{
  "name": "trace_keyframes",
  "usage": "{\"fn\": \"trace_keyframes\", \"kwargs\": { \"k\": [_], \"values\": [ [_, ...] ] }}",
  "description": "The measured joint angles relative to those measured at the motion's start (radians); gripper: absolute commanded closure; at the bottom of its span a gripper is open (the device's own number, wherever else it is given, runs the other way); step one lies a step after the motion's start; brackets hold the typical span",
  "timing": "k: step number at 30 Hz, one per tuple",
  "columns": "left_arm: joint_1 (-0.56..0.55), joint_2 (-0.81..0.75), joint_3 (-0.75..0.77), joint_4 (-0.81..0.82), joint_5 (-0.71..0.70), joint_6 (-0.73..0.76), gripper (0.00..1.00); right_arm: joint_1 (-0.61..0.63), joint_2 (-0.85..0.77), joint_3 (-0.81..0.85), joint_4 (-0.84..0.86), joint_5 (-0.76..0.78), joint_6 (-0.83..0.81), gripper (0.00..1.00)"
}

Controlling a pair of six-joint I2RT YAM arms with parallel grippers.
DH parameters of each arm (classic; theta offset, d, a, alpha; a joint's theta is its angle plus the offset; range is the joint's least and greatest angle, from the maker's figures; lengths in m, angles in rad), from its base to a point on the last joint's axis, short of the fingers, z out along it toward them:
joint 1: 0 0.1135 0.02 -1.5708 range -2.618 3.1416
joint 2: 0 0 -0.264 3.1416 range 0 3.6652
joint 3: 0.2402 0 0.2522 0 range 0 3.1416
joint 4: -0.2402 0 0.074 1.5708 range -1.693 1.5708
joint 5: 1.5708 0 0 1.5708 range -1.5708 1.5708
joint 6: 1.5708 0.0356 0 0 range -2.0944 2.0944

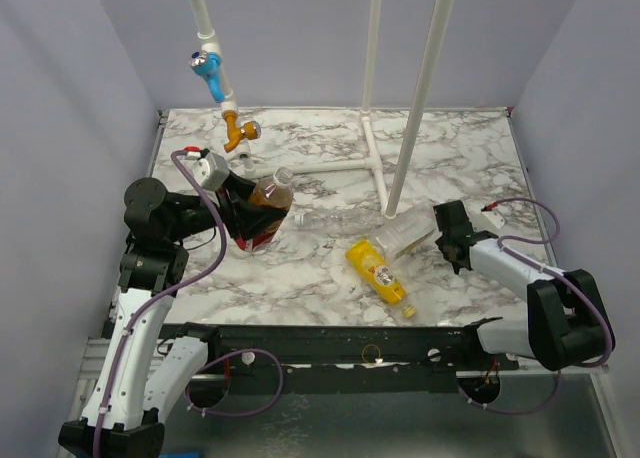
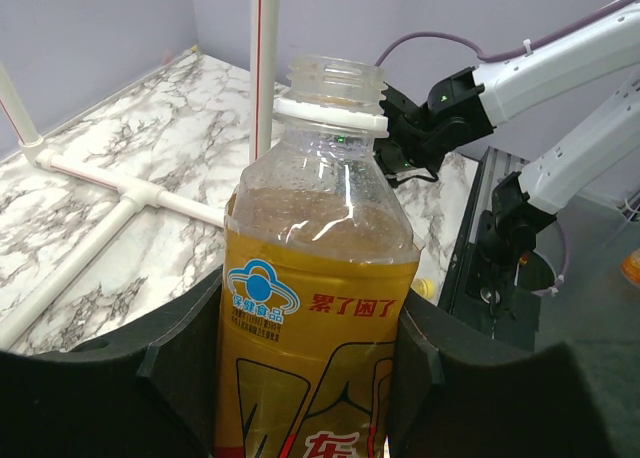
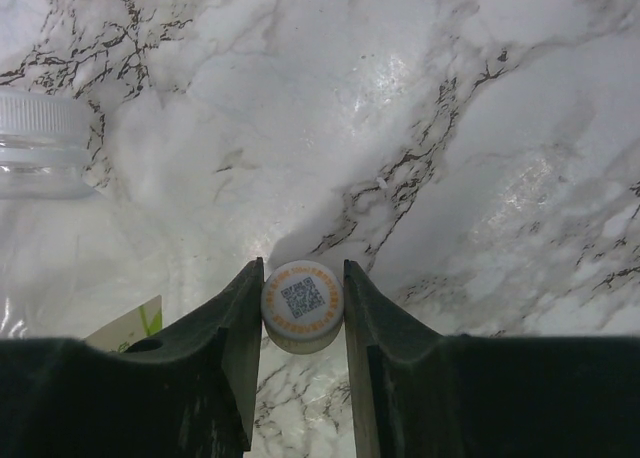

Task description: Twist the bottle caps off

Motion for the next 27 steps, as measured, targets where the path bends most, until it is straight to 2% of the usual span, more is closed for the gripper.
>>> {"fn": "trace_keyframes", "kwargs": {
  "k": [1,5,6,13,18,23,27],
  "values": [
    [0.000,-0.001,0.000,0.000,0.000,0.000,0.83,0.000,0.001,0.000,0.000,-0.001,0.003,0.57],
    [0.000,-0.013,0.000,0.000,0.000,0.001,0.83,0.000,0.002,0.003,-0.002,-0.006,0.013,0.27],
    [0.000,-0.016,0.000,0.000,0.000,0.002,0.83,0.000,0.002,0.005,-0.003,-0.010,0.011,0.24],
    [0.000,-0.023,0.000,0.000,0.000,0.005,0.83,0.000,-0.035,0.025,-0.026,-0.031,-0.011,0.24],
    [0.000,-0.024,0.000,0.000,0.000,0.005,0.83,0.000,-0.200,0.061,-0.017,-0.086,-0.117,0.24],
    [0.000,-0.023,0.000,0.000,-0.001,0.005,0.83,0.000,-0.437,0.074,0.122,-0.313,-0.311,0.24],
    [0.000,-0.014,-0.013,0.001,-0.010,0.005,0.83,0.000,-0.475,0.126,0.204,-0.591,-0.436,0.24]
  ]
}}
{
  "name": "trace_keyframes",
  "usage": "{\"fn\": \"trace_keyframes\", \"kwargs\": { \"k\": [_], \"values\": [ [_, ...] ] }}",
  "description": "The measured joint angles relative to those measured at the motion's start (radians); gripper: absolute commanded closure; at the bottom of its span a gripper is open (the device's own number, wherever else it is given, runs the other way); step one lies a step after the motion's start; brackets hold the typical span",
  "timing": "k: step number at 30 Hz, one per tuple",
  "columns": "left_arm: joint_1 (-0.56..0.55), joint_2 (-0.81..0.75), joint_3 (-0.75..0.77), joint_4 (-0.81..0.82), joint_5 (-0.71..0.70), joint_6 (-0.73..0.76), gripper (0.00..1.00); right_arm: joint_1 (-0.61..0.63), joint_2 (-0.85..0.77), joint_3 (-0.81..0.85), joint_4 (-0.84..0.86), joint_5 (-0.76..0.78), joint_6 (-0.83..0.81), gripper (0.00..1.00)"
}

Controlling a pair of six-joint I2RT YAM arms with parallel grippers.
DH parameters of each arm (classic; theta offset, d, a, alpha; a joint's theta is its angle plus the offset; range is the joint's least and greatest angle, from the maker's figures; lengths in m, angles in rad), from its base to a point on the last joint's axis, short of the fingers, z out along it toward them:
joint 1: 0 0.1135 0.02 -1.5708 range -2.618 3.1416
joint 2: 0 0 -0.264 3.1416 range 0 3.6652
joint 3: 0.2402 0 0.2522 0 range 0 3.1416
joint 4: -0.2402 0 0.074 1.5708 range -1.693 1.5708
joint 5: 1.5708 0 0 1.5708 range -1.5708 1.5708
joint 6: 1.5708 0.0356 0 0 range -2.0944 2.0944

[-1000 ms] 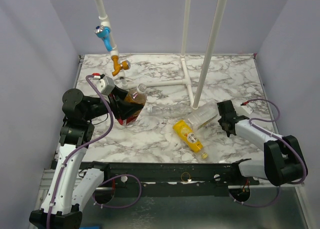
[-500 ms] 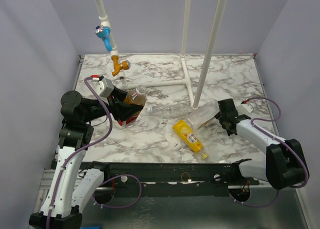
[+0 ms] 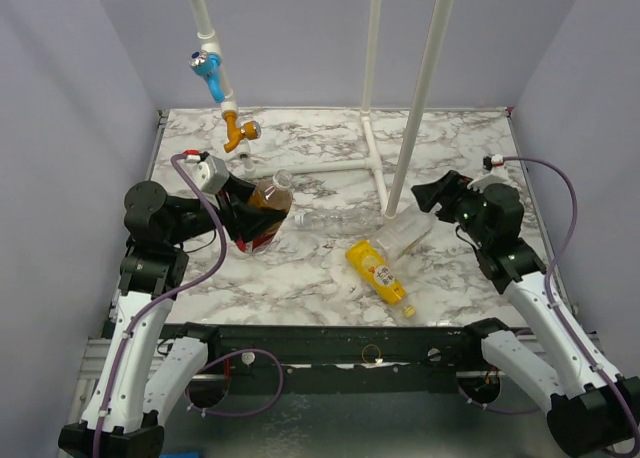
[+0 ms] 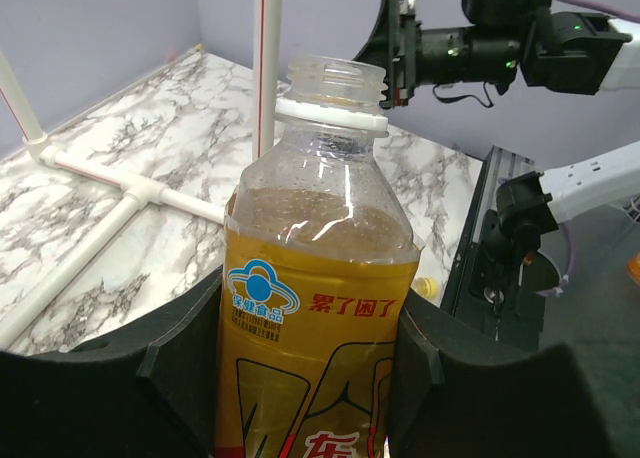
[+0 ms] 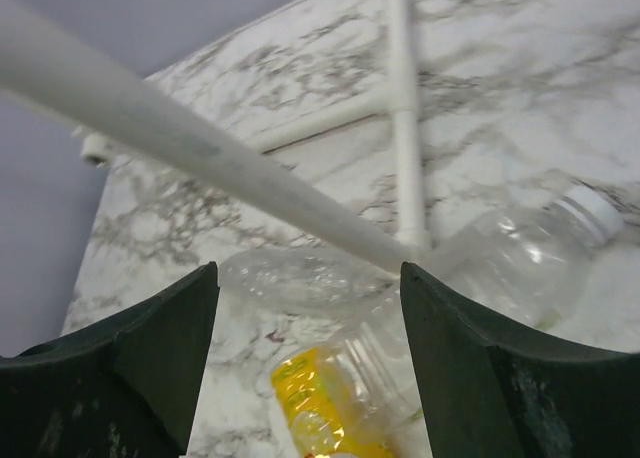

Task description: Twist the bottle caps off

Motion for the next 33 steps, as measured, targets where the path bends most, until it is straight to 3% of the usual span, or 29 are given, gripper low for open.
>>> {"fn": "trace_keyframes", "kwargs": {
  "k": [10,16,20,26,33],
  "values": [
    [0.000,0.040,-0.046,0.008,-0.026,-0.001,0.83,0.000,-0.055,0.036,0.074,-0.559,-0.116,0.24],
    [0.000,0.048,-0.051,0.016,-0.028,-0.002,0.83,0.017,-0.018,0.131,0.196,-0.776,-0.097,0.23],
    [0.000,0.055,-0.051,0.023,-0.028,-0.009,0.83,0.099,0.063,0.226,0.279,-0.811,-0.090,0.21],
    [0.000,0.066,-0.051,0.028,-0.027,-0.028,0.83,0.357,0.275,0.381,0.348,-0.766,-0.139,0.17],
    [0.000,0.065,-0.050,0.030,-0.024,-0.052,0.78,0.390,0.434,0.441,0.489,-0.748,-0.095,0.16]
  ]
}}
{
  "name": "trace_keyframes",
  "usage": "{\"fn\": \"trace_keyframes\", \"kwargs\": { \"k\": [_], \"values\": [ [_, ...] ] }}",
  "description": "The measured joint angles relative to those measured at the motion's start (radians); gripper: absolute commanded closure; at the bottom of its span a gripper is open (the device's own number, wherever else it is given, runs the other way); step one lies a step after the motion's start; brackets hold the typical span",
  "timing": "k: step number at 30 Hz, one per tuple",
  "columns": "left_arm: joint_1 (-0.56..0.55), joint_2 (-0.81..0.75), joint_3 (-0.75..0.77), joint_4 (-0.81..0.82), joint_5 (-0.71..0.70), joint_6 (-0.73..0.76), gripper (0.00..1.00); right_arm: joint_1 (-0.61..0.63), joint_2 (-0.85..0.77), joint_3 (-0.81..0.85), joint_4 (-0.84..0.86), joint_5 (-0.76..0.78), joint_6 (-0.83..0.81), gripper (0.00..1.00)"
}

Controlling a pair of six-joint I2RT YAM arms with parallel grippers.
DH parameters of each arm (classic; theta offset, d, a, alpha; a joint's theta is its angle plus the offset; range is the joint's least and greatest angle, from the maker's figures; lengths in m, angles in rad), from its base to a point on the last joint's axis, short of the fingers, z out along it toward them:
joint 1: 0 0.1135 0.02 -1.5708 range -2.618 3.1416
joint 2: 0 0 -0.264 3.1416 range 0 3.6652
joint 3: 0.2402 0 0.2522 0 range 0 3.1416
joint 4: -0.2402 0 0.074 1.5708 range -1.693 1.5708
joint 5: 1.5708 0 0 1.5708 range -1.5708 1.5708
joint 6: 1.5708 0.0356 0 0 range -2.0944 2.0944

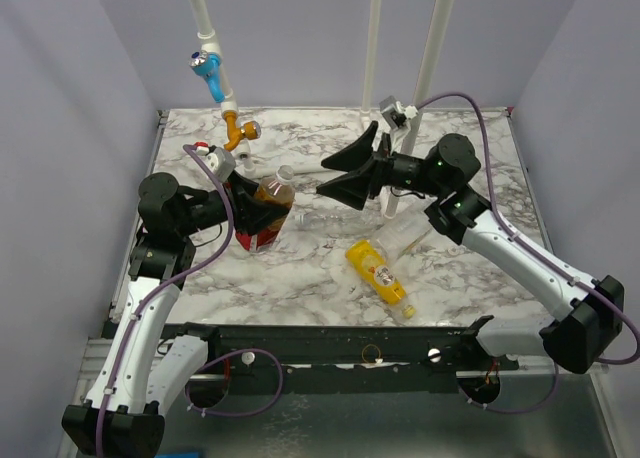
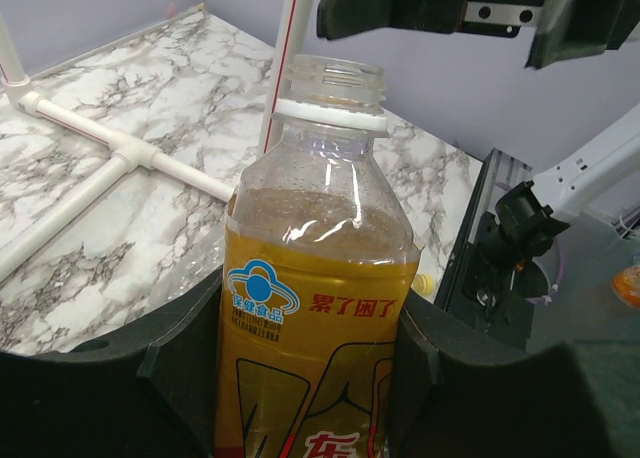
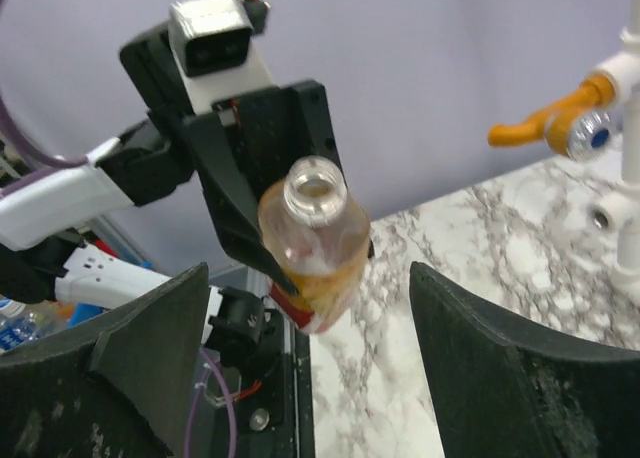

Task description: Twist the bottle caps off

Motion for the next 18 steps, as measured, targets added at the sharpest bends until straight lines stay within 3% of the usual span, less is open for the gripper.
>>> {"fn": "trace_keyframes", "kwargs": {
  "k": [8,18],
  "values": [
    [0.000,0.000,0.000,0.000,0.011,-0.024,0.78,0.113,0.136,0.177,0.063,0.035,-0.007,0.19],
    [0.000,-0.006,0.002,0.001,0.032,-0.034,0.78,0.148,0.225,0.194,0.040,0.105,-0.043,0.30]
  ]
}}
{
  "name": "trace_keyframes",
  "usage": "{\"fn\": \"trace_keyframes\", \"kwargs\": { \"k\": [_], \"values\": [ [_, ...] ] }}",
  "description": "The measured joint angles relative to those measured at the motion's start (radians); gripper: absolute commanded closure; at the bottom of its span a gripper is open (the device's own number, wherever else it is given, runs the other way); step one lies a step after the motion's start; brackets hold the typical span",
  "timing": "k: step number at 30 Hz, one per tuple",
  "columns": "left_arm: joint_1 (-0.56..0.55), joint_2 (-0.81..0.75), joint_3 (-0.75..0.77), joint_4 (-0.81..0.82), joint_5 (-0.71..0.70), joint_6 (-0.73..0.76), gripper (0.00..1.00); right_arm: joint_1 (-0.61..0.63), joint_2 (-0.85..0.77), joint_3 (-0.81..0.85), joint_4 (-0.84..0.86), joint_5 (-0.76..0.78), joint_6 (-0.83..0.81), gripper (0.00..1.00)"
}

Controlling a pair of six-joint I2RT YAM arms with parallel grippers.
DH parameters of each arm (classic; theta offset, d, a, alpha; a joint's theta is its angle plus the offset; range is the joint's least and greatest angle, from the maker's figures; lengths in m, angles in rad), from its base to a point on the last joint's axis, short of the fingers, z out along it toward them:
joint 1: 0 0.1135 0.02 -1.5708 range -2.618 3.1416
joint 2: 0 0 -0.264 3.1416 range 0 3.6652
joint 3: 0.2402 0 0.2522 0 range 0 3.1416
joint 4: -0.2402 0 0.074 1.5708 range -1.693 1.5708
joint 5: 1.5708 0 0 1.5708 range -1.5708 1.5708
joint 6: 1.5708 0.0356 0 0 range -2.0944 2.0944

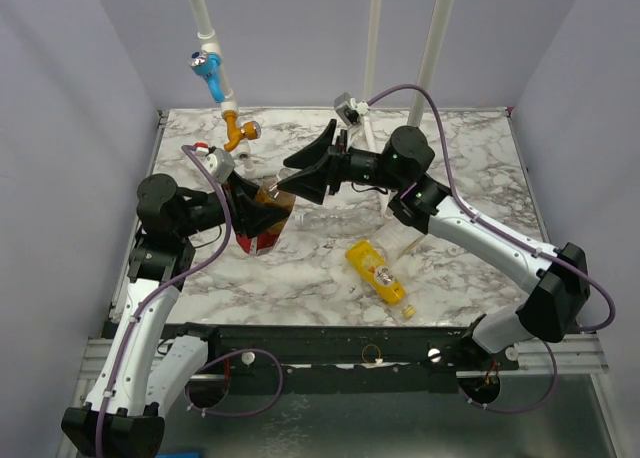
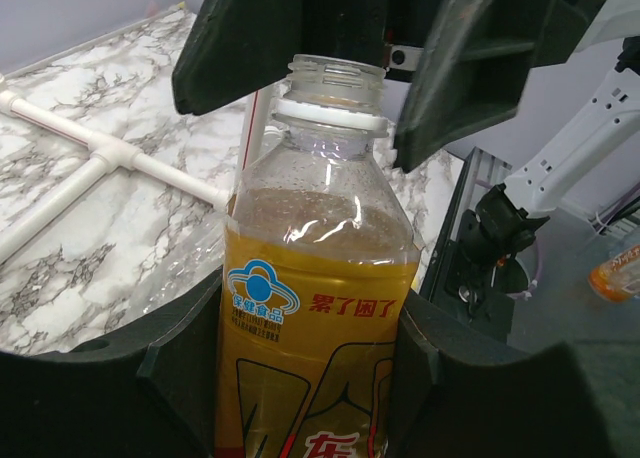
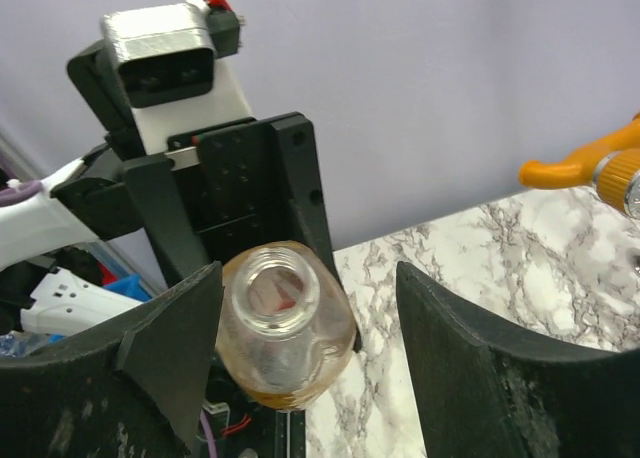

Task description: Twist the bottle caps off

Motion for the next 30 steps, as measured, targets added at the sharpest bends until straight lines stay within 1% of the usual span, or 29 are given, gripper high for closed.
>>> {"fn": "trace_keyframes", "kwargs": {
  "k": [3,5,6,7,8,10,11,12,15,18,23,27,30],
  "values": [
    [-0.001,-0.008,0.000,0.000,0.005,-0.005,0.78,0.001,0.014,0.000,0.001,0.006,-0.001,0.41],
    [0.000,-0.011,0.000,-0.002,0.005,-0.007,0.78,0.005,0.020,0.001,0.009,0.003,0.008,0.51],
    [0.000,-0.011,0.000,-0.001,0.003,-0.009,0.78,0.010,0.023,0.004,0.011,0.002,0.010,0.58],
    [0.001,-0.011,0.000,-0.002,0.003,-0.009,0.74,0.016,0.026,0.010,0.014,-0.002,0.014,0.64],
    [0.001,-0.011,0.000,-0.001,0.001,-0.009,0.65,0.023,0.031,0.016,0.020,-0.006,0.018,0.72],
    [0.002,-0.011,0.000,0.000,0.003,-0.010,0.34,0.034,0.039,0.026,0.027,-0.004,0.017,0.83],
    [0.003,-0.013,0.000,0.002,0.002,-0.010,0.19,0.035,0.042,0.028,0.031,-0.004,0.018,0.86],
    [0.005,-0.017,0.000,0.002,0.000,-0.010,0.02,0.034,0.043,0.029,0.032,-0.003,0.016,0.89],
    [0.003,-0.023,0.000,0.002,-0.005,-0.014,0.01,0.041,0.044,0.029,0.023,0.012,0.003,0.93],
    [-0.001,-0.042,0.000,-0.012,-0.011,0.000,0.01,0.048,0.044,0.029,-0.015,0.039,-0.027,0.94],
    [-0.001,-0.103,0.000,-0.124,-0.067,0.088,0.01,0.065,0.029,0.029,-0.093,0.080,-0.114,0.95],
    [-0.001,-0.152,0.010,-0.236,-0.179,0.153,0.01,0.077,0.025,0.029,-0.148,0.132,-0.201,0.99],
    [-0.001,-0.146,0.088,-0.350,-0.325,0.181,0.01,0.068,0.032,0.025,-0.178,0.218,-0.275,0.99]
  ]
}}
